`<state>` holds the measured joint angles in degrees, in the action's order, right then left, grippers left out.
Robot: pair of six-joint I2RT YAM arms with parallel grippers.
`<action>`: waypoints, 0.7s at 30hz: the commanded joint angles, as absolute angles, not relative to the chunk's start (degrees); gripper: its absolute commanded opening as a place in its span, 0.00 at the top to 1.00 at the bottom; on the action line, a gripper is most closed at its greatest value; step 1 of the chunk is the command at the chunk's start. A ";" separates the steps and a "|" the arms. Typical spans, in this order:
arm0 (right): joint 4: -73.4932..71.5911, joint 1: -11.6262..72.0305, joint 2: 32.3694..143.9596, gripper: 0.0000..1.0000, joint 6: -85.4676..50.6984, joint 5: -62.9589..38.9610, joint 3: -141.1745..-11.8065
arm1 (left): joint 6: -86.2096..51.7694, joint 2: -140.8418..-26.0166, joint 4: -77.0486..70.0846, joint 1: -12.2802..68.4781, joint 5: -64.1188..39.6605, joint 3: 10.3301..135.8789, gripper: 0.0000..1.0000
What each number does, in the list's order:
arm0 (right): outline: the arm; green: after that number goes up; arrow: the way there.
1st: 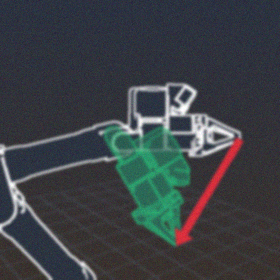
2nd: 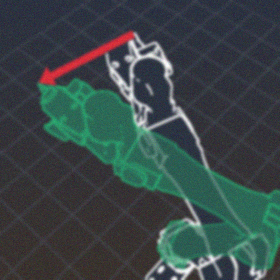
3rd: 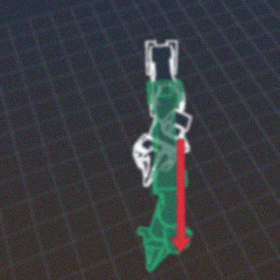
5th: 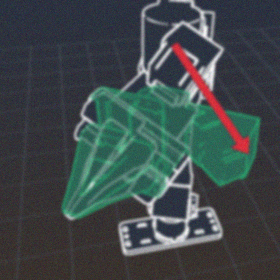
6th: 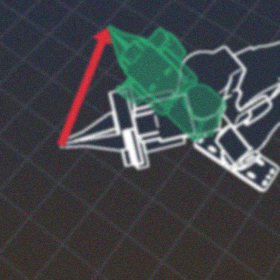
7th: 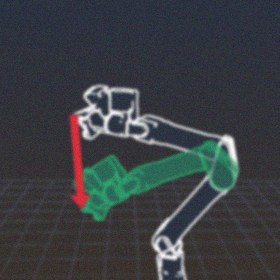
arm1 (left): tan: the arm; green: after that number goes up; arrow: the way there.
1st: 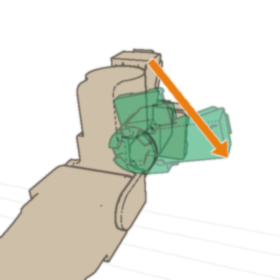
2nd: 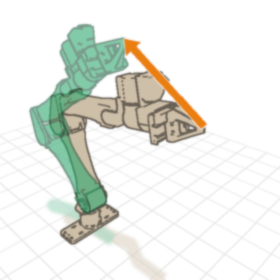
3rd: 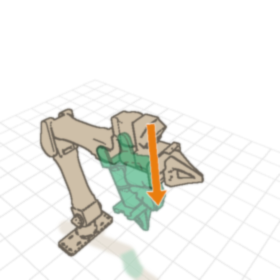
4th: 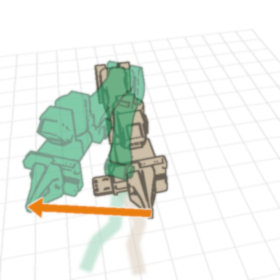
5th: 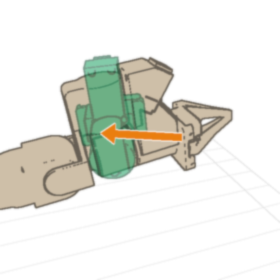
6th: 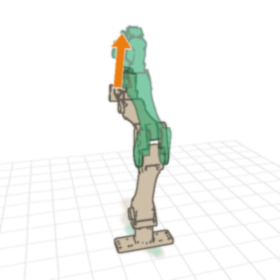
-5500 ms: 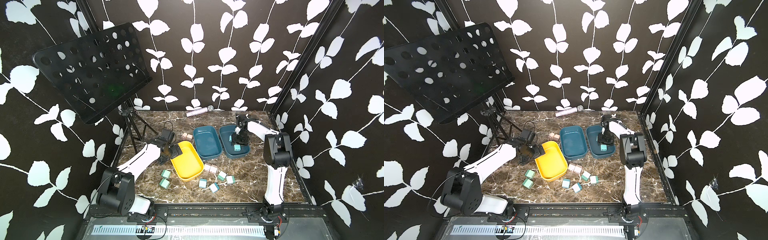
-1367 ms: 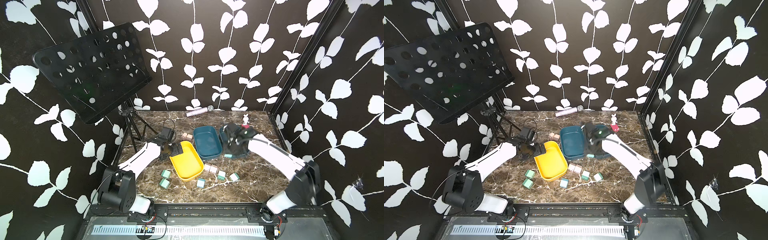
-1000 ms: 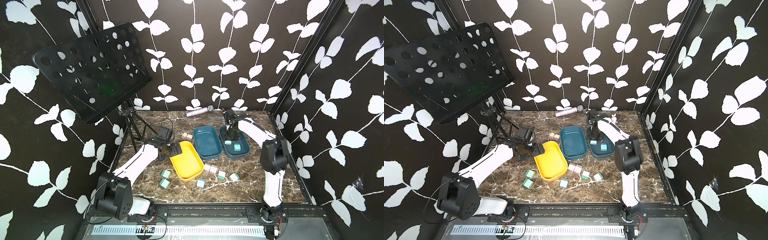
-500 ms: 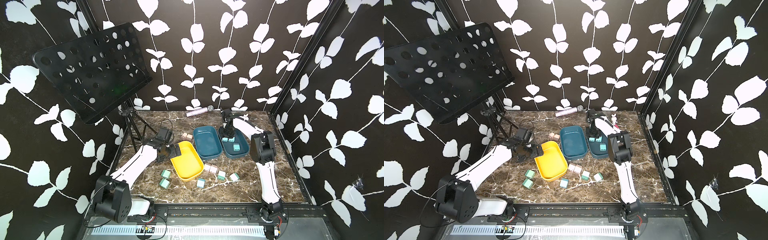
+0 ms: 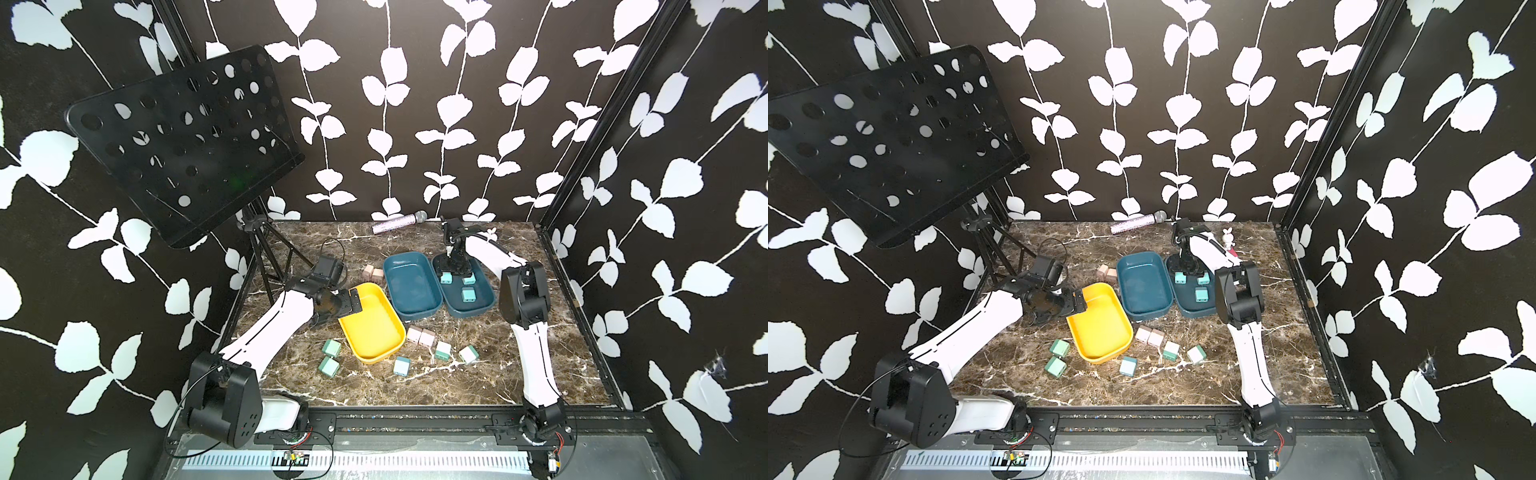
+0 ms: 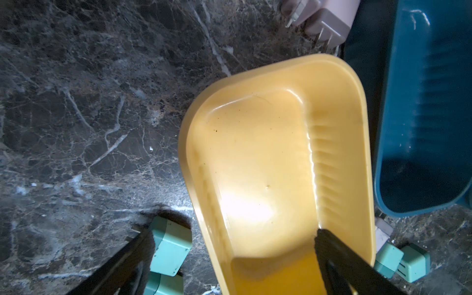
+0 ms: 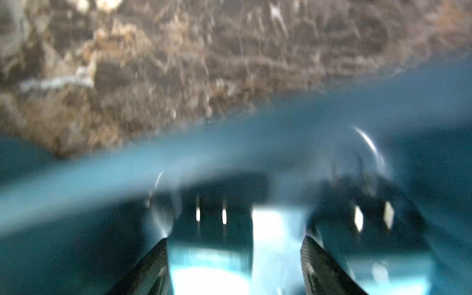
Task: Place the plugs by color into the storage box
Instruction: Place the plug in the storage box.
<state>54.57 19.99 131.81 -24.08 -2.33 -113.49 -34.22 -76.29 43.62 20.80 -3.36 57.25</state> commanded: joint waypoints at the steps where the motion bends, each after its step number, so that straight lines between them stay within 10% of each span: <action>1: 59.45 22.34 117.69 0.22 -27.01 1.68 -109.23 | -32.62 -75.05 45.53 20.37 -2.09 59.65 0.01; 10: 57.92 43.60 93.62 0.21 -46.87 2.42 -85.14 | -32.73 -77.65 44.90 18.22 -2.90 62.14 0.01; 21: 47.55 66.75 96.87 0.20 -66.03 5.77 -75.88 | -29.36 -81.16 41.49 15.14 -5.34 61.53 0.01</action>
